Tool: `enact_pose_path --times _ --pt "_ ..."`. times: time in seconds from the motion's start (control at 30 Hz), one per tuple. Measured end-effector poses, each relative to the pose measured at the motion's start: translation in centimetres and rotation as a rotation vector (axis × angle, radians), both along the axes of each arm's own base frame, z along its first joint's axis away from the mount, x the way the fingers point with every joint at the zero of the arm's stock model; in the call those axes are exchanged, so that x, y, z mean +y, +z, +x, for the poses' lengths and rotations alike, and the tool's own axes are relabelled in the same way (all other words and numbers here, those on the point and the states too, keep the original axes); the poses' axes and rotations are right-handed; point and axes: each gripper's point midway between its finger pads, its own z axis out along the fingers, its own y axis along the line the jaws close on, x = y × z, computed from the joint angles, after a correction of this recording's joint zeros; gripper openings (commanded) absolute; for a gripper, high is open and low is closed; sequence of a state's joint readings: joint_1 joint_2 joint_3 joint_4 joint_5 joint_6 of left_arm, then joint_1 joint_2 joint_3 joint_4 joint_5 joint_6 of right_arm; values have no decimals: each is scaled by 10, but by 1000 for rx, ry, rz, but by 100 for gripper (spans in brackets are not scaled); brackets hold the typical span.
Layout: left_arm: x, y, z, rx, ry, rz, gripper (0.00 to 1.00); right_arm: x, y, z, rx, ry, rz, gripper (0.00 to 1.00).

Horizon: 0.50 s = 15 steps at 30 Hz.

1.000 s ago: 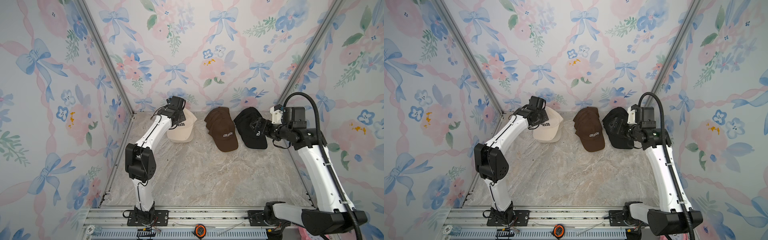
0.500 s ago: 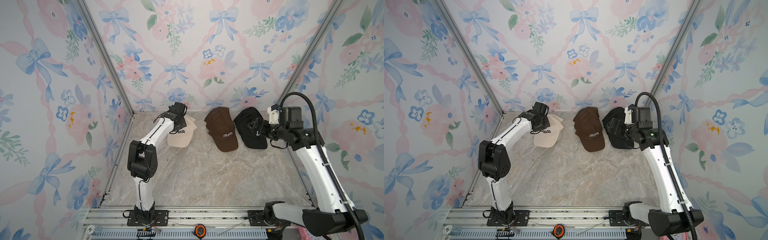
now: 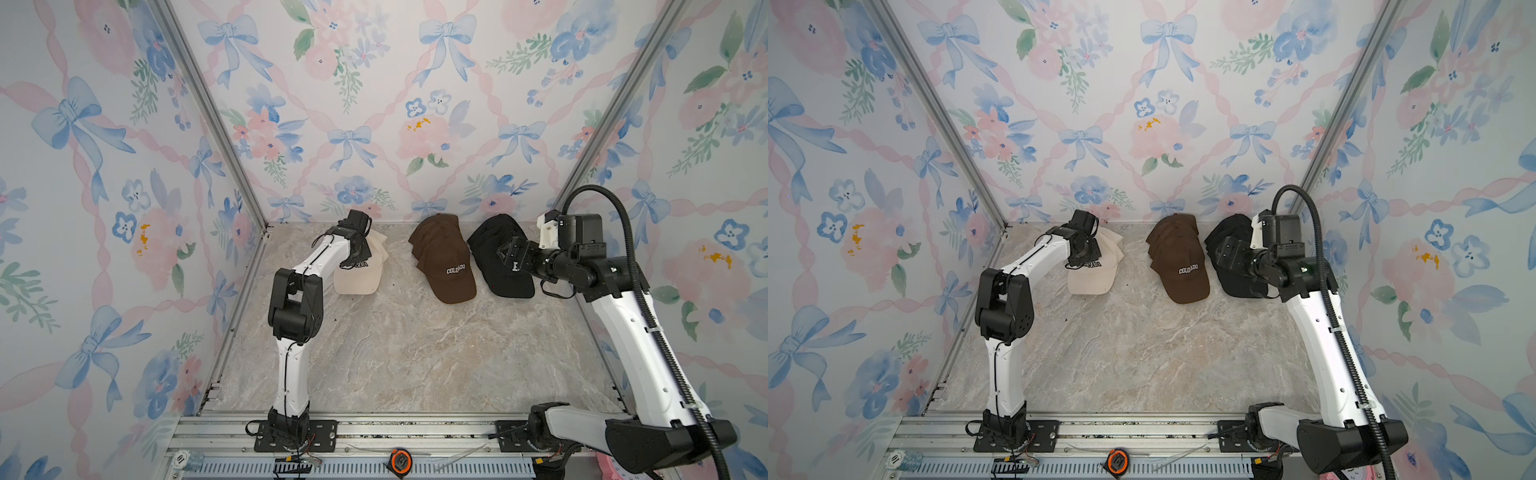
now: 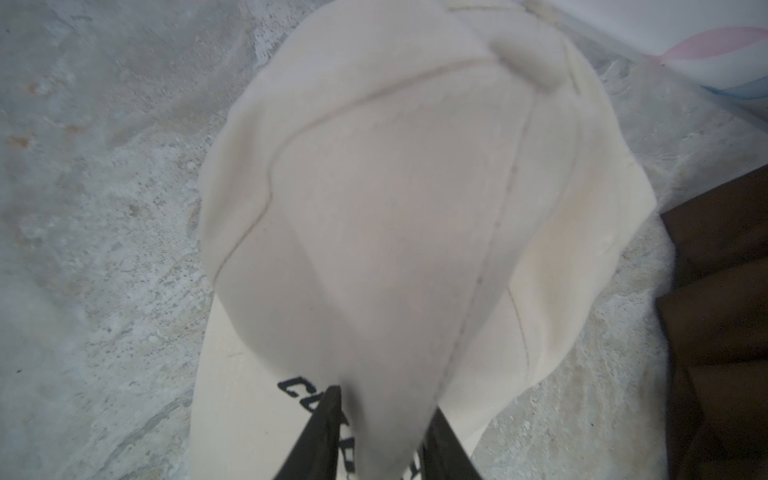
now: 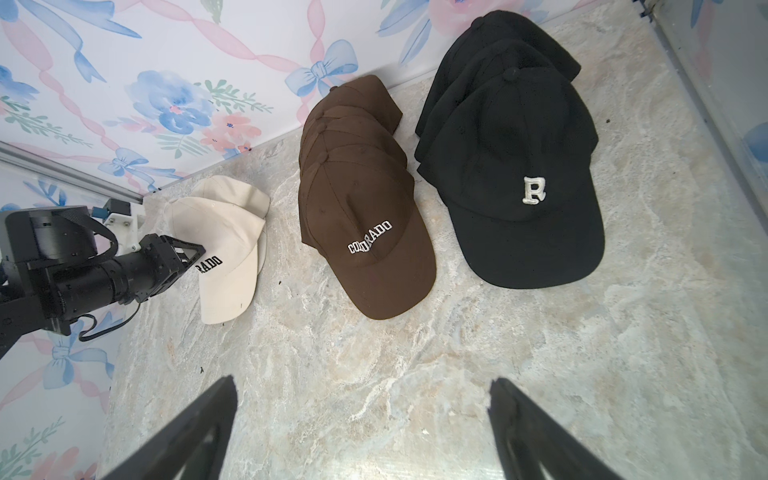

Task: Stack the baseball caps by color
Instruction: Place the baseball cap on the baseball cap.

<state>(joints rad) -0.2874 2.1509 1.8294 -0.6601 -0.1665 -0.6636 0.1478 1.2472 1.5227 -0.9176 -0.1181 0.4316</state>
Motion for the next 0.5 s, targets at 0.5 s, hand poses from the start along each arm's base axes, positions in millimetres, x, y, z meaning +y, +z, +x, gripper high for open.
enact_pose_path --times 0.5 --pt "-5 -5 15 -10 -23 6 23 8 -1 -1 3 3 -2 96"
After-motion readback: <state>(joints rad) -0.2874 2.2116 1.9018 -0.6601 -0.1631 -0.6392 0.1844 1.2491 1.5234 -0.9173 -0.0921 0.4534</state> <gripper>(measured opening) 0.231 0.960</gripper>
